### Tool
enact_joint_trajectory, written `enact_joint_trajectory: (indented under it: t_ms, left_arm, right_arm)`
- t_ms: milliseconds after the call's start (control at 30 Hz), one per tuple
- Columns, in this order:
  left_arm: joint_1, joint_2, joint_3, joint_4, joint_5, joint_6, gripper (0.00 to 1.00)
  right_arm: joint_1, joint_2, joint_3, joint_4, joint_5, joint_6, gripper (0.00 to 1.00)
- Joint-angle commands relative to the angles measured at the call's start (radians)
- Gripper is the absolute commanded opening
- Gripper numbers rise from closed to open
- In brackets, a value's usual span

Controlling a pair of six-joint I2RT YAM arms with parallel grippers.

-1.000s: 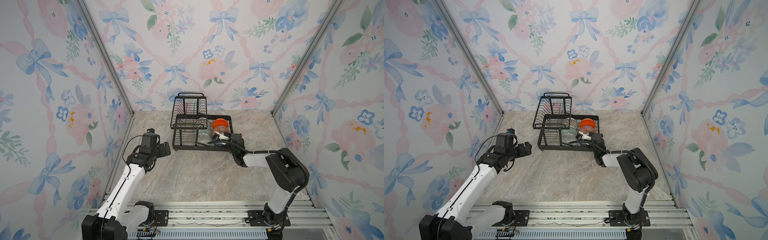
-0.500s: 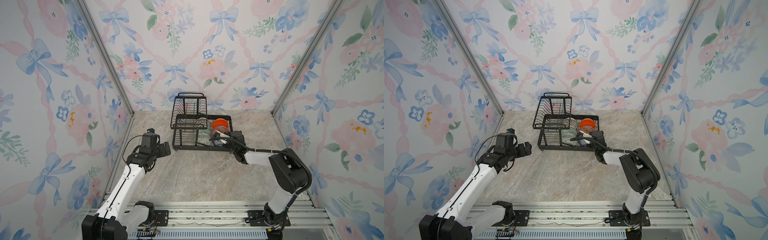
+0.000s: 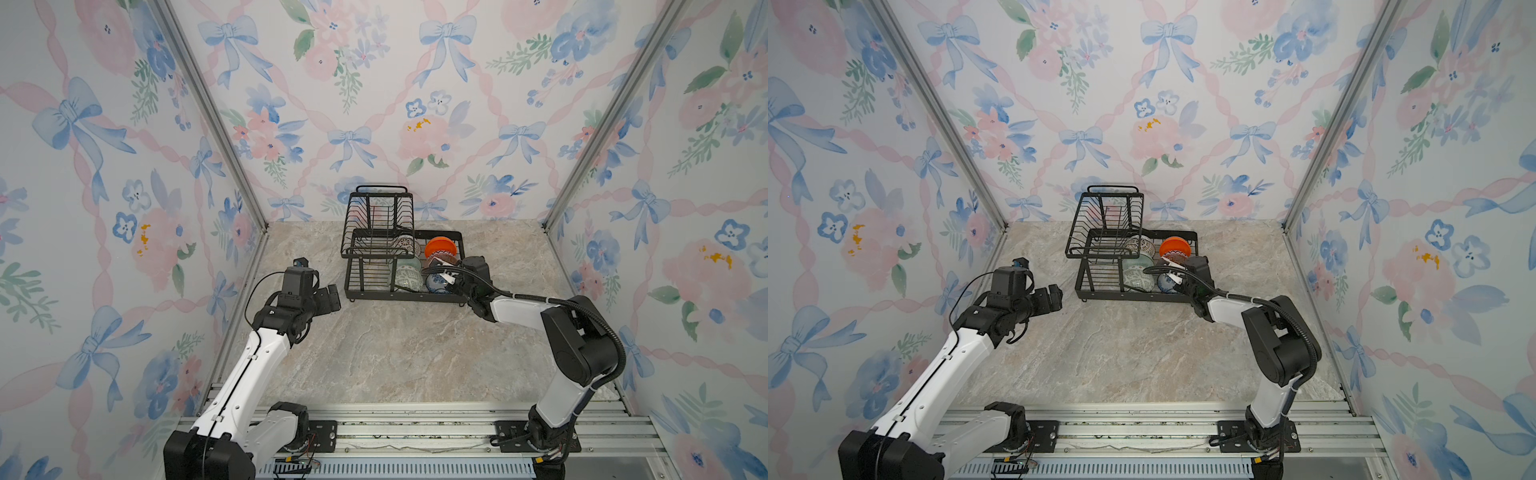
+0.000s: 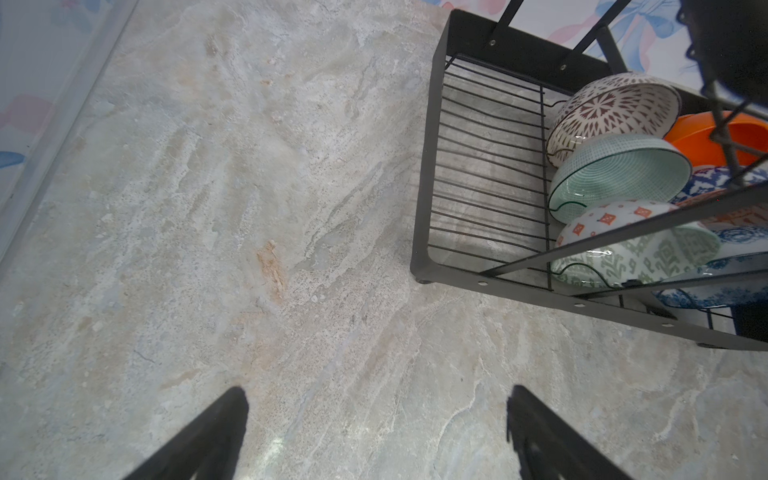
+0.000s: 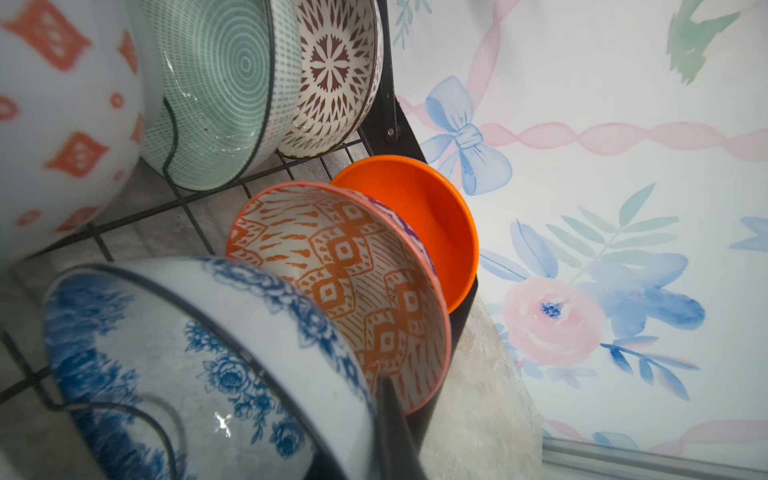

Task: Load the bowls into the dish rack
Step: 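Lower the blue-and-white bowl into the rack slot beside the orange-patterned bowl with the right gripper, then open the right gripper and pull it back from the blue-and-white bowl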

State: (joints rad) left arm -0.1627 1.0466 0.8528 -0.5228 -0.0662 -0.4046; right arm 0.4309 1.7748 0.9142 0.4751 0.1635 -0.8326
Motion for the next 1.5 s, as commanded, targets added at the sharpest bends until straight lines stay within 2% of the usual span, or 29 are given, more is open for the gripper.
enact_joint_trajectory:
  t_ms: [0,367,400,467,533,567,667,800,1133,1467]
  left_arm:
    - [0.008,-0.016,-0.016,-0.001,-0.004,-0.011,0.98]
    - [0.009,-0.017,-0.017,-0.001,0.000,-0.010,0.98]
    - [0.009,-0.016,-0.018,-0.001,-0.001,-0.010,0.98]
    - [0.009,-0.016,-0.019,-0.001,-0.001,-0.010,0.98]
    - [0.009,-0.014,-0.018,-0.001,0.000,-0.011,0.98]
    - [0.009,-0.014,-0.018,0.000,0.000,-0.012,0.98]
    - [0.011,-0.014,-0.020,0.000,-0.001,-0.012,0.98]
    - [0.011,-0.013,-0.019,0.001,0.000,-0.012,0.98]
    - [0.011,-0.013,-0.013,0.009,-0.004,-0.003,0.98]
    - [0.013,-0.051,-0.022,0.039,0.007,0.034,0.98]
  right_arm:
    - [-0.006,-0.008,0.014,-0.052,-0.015,0.036,0.18]
    - [0.000,-0.017,0.019,-0.064,-0.005,0.036,0.36]
    - [0.000,-0.021,0.019,-0.066,-0.007,0.035,0.41]
    - [-0.002,-0.032,0.019,-0.079,-0.015,0.039,0.63]
    - [-0.006,-0.048,0.023,-0.110,-0.036,0.053,0.81]
    - [-0.009,-0.057,0.023,-0.119,-0.045,0.065,0.87]
    - [-0.017,-0.083,0.019,-0.139,-0.066,0.085,0.96]
    - [-0.021,-0.114,0.009,-0.156,-0.084,0.092,1.00]
    - [-0.030,-0.213,0.006,-0.280,-0.163,0.124,0.97]
    - [-0.041,-0.383,-0.027,-0.386,-0.175,0.208,0.97]
